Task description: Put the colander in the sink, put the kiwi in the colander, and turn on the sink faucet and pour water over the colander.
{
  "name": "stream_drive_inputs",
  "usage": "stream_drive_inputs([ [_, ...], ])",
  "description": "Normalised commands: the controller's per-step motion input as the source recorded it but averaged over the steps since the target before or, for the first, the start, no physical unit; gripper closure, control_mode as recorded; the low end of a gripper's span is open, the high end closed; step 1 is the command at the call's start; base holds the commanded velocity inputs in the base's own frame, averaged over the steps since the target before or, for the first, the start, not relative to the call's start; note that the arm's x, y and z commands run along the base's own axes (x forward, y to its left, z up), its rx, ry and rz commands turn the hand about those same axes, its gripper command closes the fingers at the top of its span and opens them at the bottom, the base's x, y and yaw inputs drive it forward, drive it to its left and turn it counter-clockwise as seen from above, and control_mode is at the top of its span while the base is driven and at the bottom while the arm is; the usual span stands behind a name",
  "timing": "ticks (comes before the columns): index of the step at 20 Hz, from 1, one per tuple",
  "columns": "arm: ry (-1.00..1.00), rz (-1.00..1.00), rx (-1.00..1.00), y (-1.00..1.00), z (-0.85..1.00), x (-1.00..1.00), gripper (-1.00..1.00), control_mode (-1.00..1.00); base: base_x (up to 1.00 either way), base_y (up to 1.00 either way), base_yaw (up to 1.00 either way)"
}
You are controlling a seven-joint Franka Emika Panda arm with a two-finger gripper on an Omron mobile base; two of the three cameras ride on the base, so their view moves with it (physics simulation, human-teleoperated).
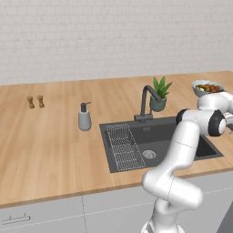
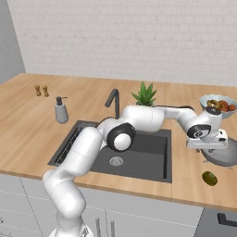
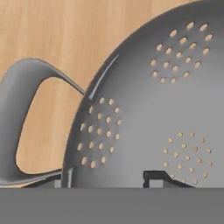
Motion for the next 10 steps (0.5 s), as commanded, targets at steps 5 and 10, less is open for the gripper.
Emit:
stream_drive_inputs([
  [5,0.0,0.0,0.0,0.0,0.0,0.0,1.0,-1.0,0.0,0.0,0.0],
  [10,0.0,0.0,0.0,0.0,0.0,0.0,1.0,-1.0,0.0,0.0,0.0],
])
